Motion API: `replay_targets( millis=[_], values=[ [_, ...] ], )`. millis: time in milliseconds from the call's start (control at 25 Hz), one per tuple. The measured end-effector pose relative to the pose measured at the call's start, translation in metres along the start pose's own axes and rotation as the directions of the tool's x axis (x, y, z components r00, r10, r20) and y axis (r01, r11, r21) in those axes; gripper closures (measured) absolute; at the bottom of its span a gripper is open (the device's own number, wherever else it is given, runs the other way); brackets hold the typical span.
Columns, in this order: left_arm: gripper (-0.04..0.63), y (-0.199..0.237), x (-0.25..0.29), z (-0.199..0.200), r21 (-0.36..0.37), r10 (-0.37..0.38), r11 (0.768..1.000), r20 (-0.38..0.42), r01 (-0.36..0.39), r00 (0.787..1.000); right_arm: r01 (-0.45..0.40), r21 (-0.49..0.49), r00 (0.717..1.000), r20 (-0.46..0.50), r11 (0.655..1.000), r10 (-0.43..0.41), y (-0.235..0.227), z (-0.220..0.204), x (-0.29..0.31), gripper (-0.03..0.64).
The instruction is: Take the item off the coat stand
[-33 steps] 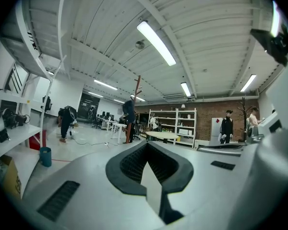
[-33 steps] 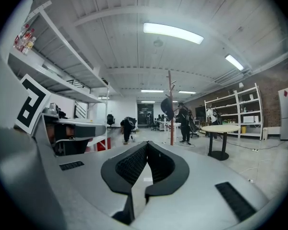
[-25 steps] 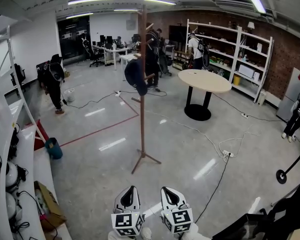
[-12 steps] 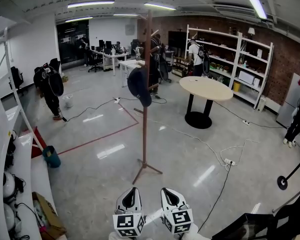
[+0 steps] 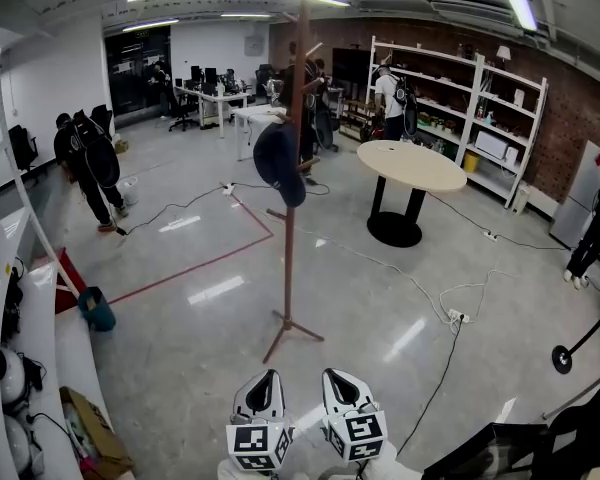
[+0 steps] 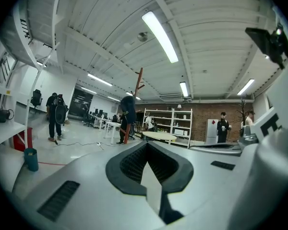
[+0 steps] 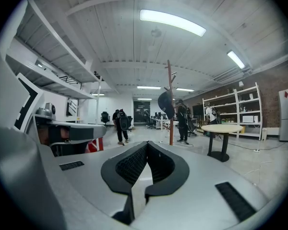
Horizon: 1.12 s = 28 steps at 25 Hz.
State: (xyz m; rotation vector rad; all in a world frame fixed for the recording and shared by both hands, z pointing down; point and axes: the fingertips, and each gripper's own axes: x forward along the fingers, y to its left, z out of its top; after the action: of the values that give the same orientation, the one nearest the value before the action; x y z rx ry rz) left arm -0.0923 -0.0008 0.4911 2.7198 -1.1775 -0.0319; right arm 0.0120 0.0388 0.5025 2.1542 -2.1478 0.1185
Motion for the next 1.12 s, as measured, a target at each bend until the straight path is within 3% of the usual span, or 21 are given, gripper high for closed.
replay_targets(
  millis=[600, 1120],
  values=[
    [0.595, 0.004, 0.021, -0.007, -0.001, -0.003, 1.0, -0.021, 0.003, 1.0, -0.01, 0.002, 1.0, -0.003, 1.0, 0.01, -0.006, -0.003, 0.024, 0.607],
    [0.595, 0.008, 0.081, -0.006, 0.003, 0.011, 1.0, -0.026, -0.011, 1.0, -0.029, -0.017, 0.999, 0.022, 0.999, 0.03, -0.042, 0.011, 0.078, 0.607]
  ],
)
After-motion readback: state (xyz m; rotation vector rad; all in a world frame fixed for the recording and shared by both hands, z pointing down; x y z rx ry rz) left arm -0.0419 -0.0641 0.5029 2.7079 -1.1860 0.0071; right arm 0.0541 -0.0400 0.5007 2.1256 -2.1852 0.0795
